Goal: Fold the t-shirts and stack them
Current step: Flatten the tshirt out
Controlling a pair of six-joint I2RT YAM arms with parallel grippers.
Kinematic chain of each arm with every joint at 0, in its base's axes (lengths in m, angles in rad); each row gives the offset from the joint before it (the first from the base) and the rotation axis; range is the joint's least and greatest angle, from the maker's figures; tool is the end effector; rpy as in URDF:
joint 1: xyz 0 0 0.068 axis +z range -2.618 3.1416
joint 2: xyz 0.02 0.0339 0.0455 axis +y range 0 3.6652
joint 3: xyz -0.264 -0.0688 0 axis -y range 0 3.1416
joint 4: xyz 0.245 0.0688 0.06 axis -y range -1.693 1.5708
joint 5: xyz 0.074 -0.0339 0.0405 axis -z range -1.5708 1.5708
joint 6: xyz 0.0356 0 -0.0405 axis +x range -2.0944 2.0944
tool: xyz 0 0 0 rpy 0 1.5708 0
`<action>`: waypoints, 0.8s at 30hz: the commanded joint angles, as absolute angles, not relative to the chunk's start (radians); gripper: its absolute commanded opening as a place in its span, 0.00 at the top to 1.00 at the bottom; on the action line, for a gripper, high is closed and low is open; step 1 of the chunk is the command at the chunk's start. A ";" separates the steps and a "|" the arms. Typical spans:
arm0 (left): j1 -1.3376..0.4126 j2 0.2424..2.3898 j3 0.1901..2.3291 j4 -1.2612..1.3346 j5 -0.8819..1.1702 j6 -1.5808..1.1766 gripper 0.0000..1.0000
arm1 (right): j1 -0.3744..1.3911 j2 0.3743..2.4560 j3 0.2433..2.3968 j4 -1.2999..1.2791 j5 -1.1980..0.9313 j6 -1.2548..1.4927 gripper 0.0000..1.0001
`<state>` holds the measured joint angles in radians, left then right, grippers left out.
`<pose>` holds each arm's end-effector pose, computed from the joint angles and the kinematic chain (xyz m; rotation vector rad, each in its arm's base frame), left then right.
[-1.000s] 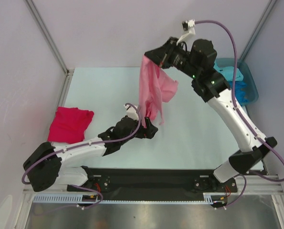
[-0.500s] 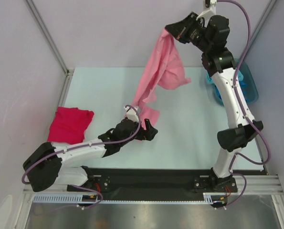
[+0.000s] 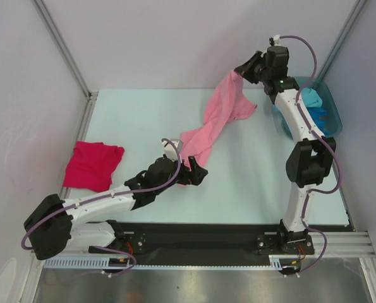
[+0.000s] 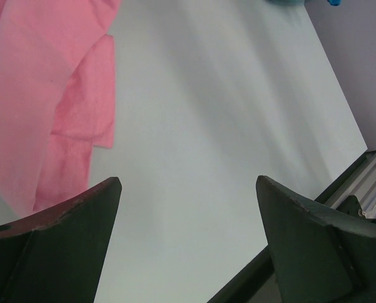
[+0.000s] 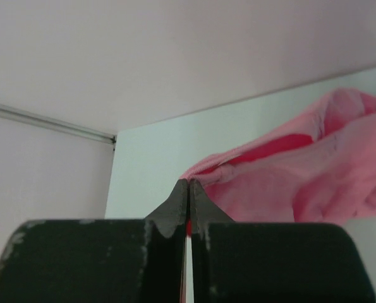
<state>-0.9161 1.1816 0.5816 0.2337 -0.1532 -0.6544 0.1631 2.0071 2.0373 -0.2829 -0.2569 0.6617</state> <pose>0.1613 -0.2012 0.2298 0.1592 2.0336 -0.8795 0.4718 0.0868 0.3930 0.2821 1.8715 0.8075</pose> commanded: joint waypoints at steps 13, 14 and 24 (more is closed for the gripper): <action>-0.951 1.175 0.583 0.245 -0.158 -0.663 0.06 | 0.181 2.037 1.994 -0.264 -0.327 0.637 1.00; -0.954 1.177 0.584 0.245 -0.158 -0.663 0.06 | 0.201 2.046 1.997 -0.267 -0.333 0.631 1.00; -0.988 1.203 0.578 0.236 -0.189 -0.661 0.06 | 0.299 2.057 2.043 -0.170 -0.365 0.672 1.00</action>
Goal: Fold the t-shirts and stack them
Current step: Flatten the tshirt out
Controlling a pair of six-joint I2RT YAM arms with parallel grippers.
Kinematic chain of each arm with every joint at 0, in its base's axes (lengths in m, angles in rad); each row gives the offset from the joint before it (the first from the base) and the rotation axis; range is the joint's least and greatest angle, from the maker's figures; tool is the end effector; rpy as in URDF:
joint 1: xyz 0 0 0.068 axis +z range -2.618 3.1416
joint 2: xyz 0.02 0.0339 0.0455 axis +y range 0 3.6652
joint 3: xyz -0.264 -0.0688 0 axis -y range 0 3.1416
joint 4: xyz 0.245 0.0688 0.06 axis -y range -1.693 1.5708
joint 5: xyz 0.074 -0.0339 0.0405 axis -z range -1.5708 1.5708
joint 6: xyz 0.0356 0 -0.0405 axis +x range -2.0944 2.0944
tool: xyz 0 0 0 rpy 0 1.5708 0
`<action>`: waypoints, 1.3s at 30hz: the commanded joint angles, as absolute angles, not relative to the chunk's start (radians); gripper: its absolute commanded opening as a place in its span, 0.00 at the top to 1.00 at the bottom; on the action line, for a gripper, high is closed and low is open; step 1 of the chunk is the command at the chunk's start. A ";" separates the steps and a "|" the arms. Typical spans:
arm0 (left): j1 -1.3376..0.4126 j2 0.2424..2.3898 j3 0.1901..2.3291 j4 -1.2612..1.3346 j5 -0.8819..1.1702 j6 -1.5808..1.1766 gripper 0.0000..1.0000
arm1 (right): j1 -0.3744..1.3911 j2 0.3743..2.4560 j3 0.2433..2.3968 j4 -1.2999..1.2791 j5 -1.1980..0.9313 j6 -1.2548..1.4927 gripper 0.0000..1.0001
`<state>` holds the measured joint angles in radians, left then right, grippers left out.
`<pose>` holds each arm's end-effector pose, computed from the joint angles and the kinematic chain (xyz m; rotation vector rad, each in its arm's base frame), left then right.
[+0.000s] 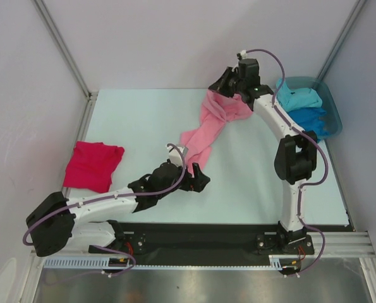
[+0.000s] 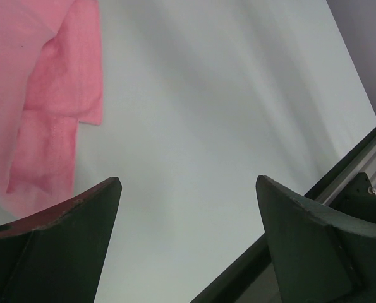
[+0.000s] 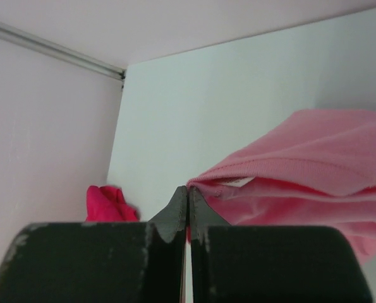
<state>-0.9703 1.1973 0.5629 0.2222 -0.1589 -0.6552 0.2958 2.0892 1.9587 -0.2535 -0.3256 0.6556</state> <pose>0.1496 -0.2085 0.2187 0.2202 2.0789 -0.8775 0.4763 0.1571 0.3301 0.1428 2.0496 0.9290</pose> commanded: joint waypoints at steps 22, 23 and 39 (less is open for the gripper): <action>-1.089 1.279 0.565 0.249 -0.319 -0.673 0.07 | 0.391 1.609 2.349 -0.359 -0.232 0.565 1.00; -1.095 1.270 0.563 0.233 -0.349 -0.689 0.07 | 0.408 1.564 2.326 -0.354 -0.212 0.554 1.00; -1.118 1.189 0.497 0.125 -0.736 -0.804 0.04 | 0.468 1.414 2.077 -0.330 -0.132 0.477 1.00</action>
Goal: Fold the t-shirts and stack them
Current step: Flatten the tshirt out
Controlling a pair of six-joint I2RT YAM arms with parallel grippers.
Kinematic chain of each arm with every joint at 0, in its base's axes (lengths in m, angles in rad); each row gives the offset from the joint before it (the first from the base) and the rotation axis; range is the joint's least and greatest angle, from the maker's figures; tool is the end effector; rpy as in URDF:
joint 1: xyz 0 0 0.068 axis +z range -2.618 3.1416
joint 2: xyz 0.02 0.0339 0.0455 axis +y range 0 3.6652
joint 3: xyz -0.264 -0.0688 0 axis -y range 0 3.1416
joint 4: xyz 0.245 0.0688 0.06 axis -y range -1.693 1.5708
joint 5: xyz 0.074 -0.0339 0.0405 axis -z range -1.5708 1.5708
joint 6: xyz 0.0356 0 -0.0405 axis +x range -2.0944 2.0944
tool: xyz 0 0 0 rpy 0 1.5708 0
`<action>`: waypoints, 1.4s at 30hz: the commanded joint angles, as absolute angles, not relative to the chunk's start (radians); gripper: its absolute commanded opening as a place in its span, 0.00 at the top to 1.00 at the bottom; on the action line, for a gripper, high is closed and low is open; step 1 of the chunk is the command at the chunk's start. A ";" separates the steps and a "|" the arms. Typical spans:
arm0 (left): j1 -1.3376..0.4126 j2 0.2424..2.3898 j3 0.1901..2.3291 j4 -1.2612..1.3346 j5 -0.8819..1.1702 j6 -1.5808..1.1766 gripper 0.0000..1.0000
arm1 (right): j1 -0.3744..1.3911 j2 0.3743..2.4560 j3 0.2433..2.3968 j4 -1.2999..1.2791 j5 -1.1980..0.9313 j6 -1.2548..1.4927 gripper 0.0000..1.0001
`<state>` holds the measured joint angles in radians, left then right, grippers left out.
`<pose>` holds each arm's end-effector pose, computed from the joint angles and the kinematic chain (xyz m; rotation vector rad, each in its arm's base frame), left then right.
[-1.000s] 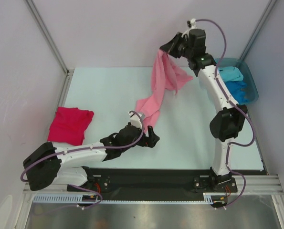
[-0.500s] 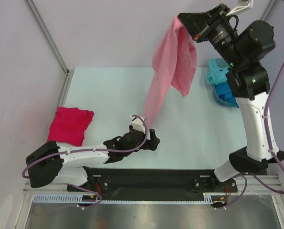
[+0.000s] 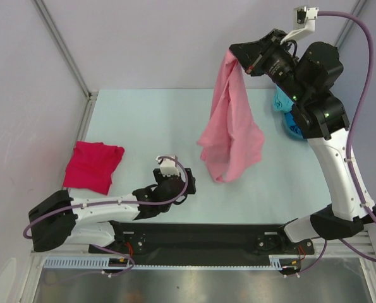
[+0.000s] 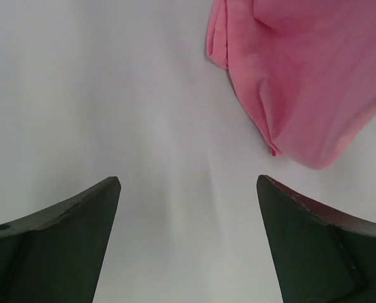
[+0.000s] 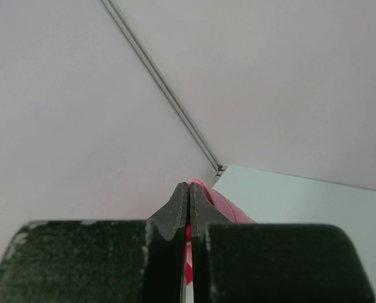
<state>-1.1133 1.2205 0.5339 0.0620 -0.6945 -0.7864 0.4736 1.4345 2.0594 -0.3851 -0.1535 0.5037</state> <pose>0.1261 -0.2045 0.1933 -0.0407 2.0622 -0.4173 0.2234 0.1206 0.5930 -0.1150 1.3893 0.9239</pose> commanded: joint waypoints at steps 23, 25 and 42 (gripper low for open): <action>-1.227 1.178 0.477 0.408 -0.597 -0.552 0.07 | 0.416 1.336 2.016 -0.311 -0.204 0.552 1.00; -1.232 1.190 0.483 0.405 -0.604 -0.554 0.07 | 0.428 1.309 2.008 -0.310 -0.206 0.555 1.00; -1.180 1.379 0.575 0.391 -0.614 -0.552 0.06 | 0.302 1.173 1.658 -0.272 -0.156 0.538 1.00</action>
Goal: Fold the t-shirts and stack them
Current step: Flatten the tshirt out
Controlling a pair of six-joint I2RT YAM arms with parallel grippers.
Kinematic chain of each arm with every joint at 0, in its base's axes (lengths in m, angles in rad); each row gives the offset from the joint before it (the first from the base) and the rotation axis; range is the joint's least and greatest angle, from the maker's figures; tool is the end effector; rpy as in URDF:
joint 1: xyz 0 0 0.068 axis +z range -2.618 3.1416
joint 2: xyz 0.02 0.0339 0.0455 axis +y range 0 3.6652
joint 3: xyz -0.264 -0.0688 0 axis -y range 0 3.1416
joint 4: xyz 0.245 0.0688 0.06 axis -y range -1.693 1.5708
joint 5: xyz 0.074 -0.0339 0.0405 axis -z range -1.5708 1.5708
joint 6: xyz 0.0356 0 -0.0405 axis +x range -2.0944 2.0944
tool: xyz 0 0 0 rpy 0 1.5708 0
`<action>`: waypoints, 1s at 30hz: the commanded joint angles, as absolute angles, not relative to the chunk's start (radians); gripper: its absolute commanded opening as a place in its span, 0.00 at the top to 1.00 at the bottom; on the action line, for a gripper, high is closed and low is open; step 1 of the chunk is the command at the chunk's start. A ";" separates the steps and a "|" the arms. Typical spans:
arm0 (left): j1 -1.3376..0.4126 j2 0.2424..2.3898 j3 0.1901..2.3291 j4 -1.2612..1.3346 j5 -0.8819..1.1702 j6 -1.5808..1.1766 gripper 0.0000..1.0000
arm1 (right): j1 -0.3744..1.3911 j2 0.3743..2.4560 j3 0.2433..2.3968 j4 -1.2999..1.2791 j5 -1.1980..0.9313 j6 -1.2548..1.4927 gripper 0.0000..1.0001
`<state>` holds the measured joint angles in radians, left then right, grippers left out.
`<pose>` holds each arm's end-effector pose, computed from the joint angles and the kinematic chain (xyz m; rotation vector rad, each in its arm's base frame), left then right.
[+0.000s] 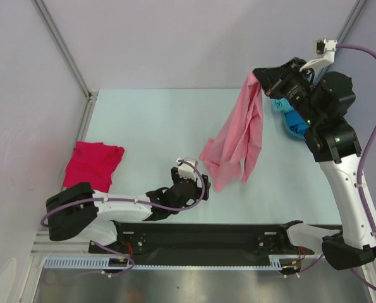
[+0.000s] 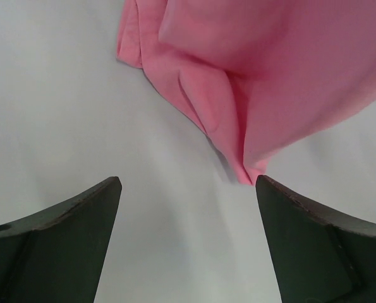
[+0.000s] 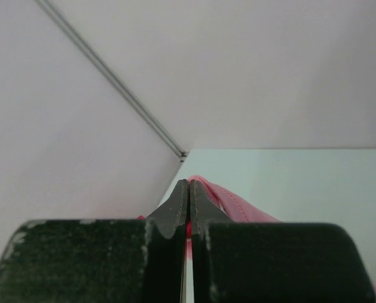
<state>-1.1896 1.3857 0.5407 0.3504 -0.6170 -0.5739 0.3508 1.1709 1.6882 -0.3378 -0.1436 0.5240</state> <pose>0.1194 -0.2426 0.1807 0.2397 1.9895 -0.5080 0.1936 0.0763 0.5495 0.0010 1.4437 0.8235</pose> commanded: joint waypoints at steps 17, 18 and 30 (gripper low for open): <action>-1.177 1.253 0.517 0.365 -0.620 -0.565 0.07 | 0.138 1.213 1.332 -0.239 0.296 0.699 1.00; -1.177 1.238 0.515 0.361 -0.621 -0.563 0.07 | 0.132 1.203 1.313 -0.232 0.328 0.706 1.00; -1.178 1.151 0.486 0.336 -0.626 -0.561 0.08 | 0.008 1.407 1.315 -0.103 0.105 0.758 0.40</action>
<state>-1.1812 1.1847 0.5026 0.3309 -0.6178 -0.5663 0.0044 1.3701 1.2625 -0.1864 0.2020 0.7441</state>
